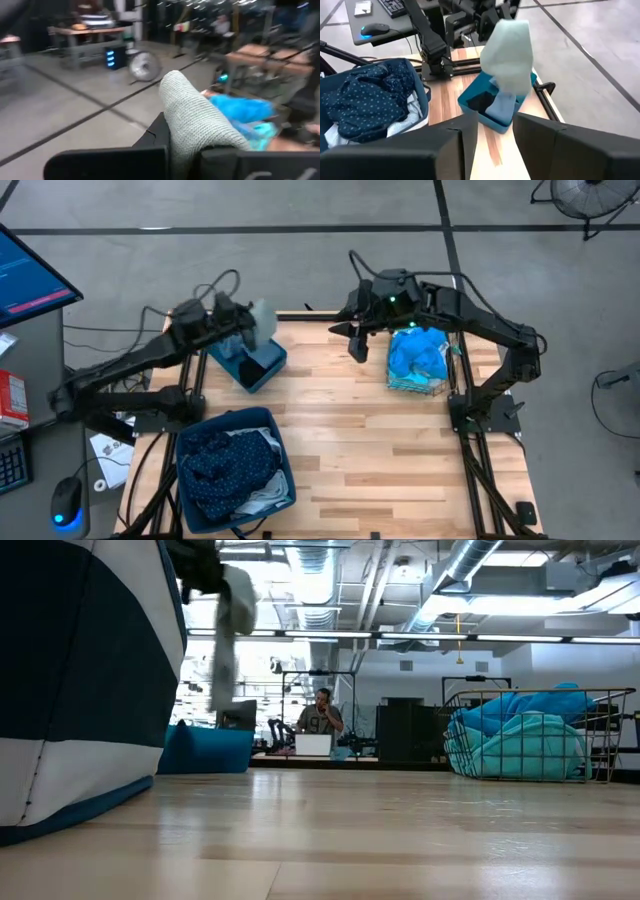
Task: Pick & Place Cloths
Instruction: Put the gray sock into the small blue bin
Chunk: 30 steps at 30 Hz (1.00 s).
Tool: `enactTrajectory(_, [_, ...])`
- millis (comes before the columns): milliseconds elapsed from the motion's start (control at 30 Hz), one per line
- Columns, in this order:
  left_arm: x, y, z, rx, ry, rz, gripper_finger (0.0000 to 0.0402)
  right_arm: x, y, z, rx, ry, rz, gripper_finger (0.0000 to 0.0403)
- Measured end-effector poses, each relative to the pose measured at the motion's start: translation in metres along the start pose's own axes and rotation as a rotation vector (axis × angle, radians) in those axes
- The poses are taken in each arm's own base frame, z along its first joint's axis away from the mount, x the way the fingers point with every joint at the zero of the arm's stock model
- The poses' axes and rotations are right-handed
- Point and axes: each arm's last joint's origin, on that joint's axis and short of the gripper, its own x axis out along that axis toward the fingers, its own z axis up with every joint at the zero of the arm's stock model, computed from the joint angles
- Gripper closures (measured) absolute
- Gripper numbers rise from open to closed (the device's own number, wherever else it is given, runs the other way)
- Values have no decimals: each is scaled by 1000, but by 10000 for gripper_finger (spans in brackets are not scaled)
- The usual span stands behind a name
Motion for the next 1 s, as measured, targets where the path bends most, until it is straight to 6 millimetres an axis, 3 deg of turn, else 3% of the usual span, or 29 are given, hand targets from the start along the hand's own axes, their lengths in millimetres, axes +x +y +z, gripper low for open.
enactTrajectory(233, [-25, 21, -12, 78, 201, 134, 401, -18, -1, 6, 1, 31, -2, 275])
enactTrajectory(700, [-14, 32, -97, 36, 430, 227, 401, -19, 7, 0, 9, 91, 19, 276])
enactTrajectory(1000, [-21, 34, -129, -7, 517, 288, 397, -21, 22, -11, 22, 206, 54, 276])
